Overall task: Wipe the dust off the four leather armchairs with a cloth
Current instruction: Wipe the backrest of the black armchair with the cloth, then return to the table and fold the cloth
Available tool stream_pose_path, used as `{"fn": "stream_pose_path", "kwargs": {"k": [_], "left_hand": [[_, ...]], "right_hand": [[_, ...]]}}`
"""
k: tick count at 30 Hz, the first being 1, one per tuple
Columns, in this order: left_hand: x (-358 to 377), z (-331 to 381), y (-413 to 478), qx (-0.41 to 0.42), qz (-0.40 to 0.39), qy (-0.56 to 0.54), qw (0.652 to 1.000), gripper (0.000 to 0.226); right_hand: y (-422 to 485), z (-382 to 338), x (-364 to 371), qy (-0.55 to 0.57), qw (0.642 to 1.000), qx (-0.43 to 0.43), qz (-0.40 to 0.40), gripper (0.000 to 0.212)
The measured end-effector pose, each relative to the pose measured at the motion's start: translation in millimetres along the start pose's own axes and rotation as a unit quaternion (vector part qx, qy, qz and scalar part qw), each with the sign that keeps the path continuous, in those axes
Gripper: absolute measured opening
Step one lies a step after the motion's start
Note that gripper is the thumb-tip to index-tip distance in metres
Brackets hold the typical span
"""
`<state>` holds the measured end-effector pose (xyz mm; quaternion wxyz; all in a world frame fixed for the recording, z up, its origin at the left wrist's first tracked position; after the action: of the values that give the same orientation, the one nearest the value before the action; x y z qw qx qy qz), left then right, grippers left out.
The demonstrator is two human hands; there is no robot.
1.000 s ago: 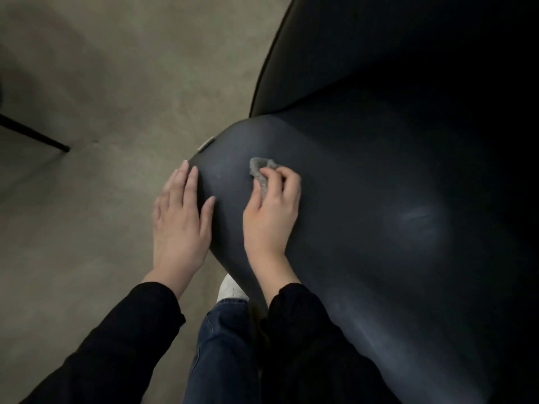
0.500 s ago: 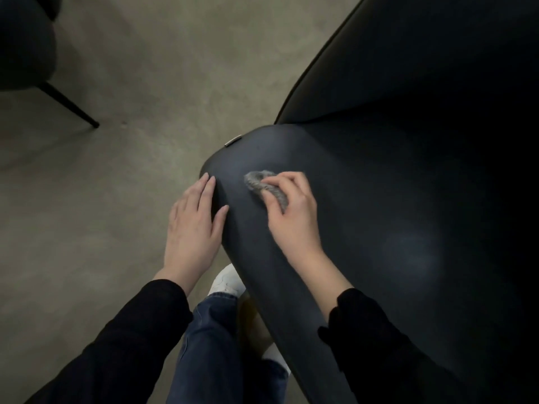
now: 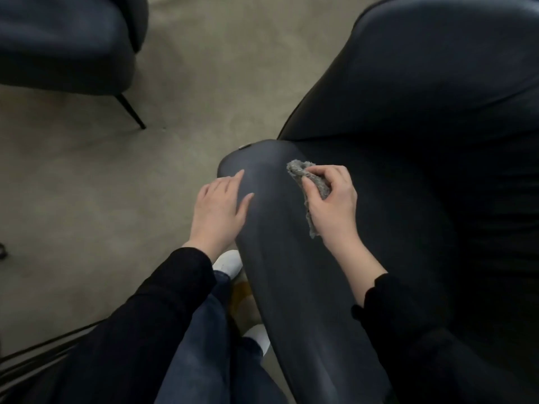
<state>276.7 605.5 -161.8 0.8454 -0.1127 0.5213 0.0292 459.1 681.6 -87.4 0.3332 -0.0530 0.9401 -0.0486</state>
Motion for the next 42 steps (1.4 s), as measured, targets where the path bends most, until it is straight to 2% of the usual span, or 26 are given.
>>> {"fn": "stream_pose_path", "kwargs": {"k": [7,14,20,27,34,42], "left_hand": [[-96.4,50.3,-55.5,0.001,0.052,0.000,0.999,0.045],[-193.8,79.1,-95.3,-0.033,0.096,-0.033,0.994,0.060],[-266.7,62.8,-113.3,-0.077,0.109,-0.032,0.991,0.039],[-334.4,-5.5,-110.5,-0.132,0.141,-0.034,0.981,0.040],[-378.3,-97.3,-113.7,-0.196,0.146,-0.032,0.969,0.059],[-412.1,-207.7,-149.2,-0.287,0.140,-0.040,0.947,0.045]], "right_hand": [[-48.1,-73.0,-77.0,0.031,0.999,-0.032,-0.003,0.012],[-79.3,-132.2,-117.1,0.074,0.997,-0.019,-0.009,0.010],[-84.0,-205.3,-114.6,0.092,0.994,-0.039,-0.035,0.009],[-72.1,-305.5,-59.1,0.086,0.989,-0.099,-0.072,0.009],[-64.2,-389.2,46.4,0.049,0.980,-0.139,-0.136,0.008],[-69.0,-472.8,142.1,0.025,0.965,-0.178,-0.192,0.007]]}}
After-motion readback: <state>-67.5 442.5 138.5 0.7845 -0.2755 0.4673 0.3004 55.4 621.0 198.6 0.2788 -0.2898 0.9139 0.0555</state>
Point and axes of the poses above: each hand's wrist, its own y-axis towards the middle knuckle, its own x-axis out of the palm, z = x × y, the point moved 10 cm from there along y, towards the middle knuckle, and after that the axes turned 5 degrees about x, right-handed, at the moved point
